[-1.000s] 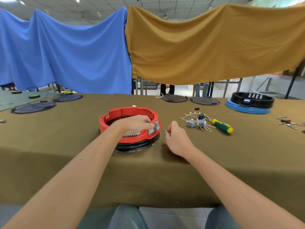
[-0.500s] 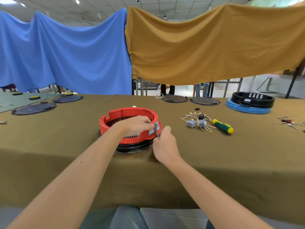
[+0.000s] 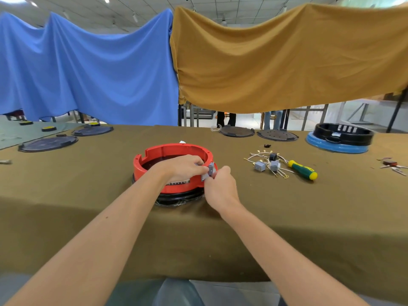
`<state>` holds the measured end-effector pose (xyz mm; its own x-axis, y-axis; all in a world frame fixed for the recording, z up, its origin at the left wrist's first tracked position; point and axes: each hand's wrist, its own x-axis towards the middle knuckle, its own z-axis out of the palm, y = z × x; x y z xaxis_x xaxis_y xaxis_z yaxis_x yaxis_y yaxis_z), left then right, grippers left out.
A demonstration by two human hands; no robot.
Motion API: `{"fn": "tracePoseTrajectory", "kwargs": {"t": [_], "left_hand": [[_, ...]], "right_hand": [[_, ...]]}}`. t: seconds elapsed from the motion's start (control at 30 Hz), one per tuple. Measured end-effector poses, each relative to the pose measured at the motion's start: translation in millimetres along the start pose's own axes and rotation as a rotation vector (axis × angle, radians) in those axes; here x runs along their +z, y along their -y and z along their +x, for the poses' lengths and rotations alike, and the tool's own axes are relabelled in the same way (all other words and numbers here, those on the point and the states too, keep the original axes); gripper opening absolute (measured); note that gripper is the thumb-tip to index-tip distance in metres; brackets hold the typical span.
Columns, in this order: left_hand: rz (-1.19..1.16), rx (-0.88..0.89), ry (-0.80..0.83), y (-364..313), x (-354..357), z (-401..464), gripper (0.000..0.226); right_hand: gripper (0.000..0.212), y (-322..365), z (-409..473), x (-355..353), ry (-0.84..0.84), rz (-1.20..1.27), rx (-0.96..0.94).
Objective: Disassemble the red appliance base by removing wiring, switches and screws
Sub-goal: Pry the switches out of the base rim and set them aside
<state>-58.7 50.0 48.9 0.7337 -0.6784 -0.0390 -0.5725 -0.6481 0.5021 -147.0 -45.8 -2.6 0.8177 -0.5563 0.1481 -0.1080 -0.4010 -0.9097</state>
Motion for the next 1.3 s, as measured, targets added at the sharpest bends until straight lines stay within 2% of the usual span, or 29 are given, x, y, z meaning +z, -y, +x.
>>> {"fn": "tracePoseTrajectory", "kwargs": {"t": [0.1, 0.3, 0.53, 0.73, 0.83, 0.97, 1.07, 1.13, 1.23, 1.3], "left_hand": [[0.025, 0.006, 0.007, 0.2, -0.7, -0.2, 0.034], [0.023, -0.003, 0.02, 0.0, -0.3, 1.2, 0.028], [0.015, -0.015, 0.03, -3.0, 0.1, -2.1, 0.031], [0.034, -0.012, 0.043, -2.3, -0.7, -1.5, 0.03], [0.007, -0.014, 0.043, -2.0, -0.7, -1.2, 0.027], [0.009, 0.008, 0.04, -2.8, -1.0, -2.4, 0.024], [0.01, 0.021, 0.036, -2.2, -0.7, -3.5, 0.026], [0.021, 0.019, 0.038, -2.1, -1.1, -3.7, 0.029], [0.027, 0.02, 0.03, -1.8, -0.1, -3.5, 0.03], [0.016, 0.011, 0.025, -2.2, 0.8, -3.6, 0.031]], "right_hand": [[0.027, 1.5, 8.0, -15.3, 0.037, -0.051, 0.006], [0.01, -5.4, -9.2, -8.0, 0.042, -0.101, -0.112], [0.012, 1.6, -8.2, -4.3, 0.062, -0.186, -0.119], [0.015, 6.9, 23.6, -44.3, 0.274, -0.314, -0.157], [0.028, 9.0, 36.8, -61.4, 0.386, -0.389, -0.171], [0.029, -5.2, 36.5, -68.9, 0.436, -0.397, -0.216], [0.019, -26.1, 31.4, -70.1, 0.407, -0.335, -0.225], [0.021, -35.7, 27.0, -69.3, 0.358, -0.242, -0.205], [0.025, -38.2, 24.3, -60.9, 0.161, -0.053, -0.216], [0.032, -33.9, 27.0, -51.8, 0.034, -0.01, -0.269]]}}
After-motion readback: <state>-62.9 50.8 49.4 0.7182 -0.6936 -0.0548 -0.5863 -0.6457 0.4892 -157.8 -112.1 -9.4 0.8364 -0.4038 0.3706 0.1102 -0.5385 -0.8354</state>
